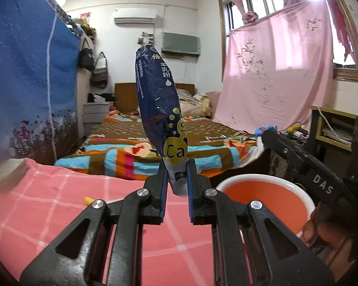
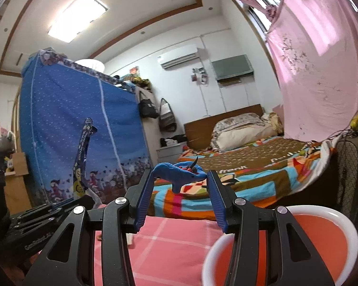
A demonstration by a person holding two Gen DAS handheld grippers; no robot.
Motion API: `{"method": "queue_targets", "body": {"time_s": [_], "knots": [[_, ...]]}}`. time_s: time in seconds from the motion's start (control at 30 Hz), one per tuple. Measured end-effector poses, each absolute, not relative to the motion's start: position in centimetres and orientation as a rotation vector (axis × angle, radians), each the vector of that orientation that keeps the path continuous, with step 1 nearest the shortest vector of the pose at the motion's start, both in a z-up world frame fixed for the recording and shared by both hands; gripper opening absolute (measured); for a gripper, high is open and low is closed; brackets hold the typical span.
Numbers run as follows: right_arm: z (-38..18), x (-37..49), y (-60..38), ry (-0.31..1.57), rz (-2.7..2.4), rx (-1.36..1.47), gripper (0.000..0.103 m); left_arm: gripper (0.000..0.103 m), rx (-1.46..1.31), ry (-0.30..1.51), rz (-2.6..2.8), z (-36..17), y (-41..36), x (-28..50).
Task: Collect trash
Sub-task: 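Carry the blue bag and blue toy over the orange bucket and open both tools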
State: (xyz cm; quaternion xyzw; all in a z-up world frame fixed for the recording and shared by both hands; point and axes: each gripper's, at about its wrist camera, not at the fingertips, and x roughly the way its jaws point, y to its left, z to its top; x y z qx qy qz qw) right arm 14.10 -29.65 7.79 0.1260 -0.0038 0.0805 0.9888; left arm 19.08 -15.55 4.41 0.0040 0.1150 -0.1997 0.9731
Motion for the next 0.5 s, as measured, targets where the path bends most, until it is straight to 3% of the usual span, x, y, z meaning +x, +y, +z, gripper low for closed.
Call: {"method": "queue_targets", "body": {"time_s": [0.5], "knots": [[6.0,13.3,-34.5,0.119,-0.005,0.309,0.045,0.018,0.025,0.371,-0.565,3.1,-21.7,19.3]]}}
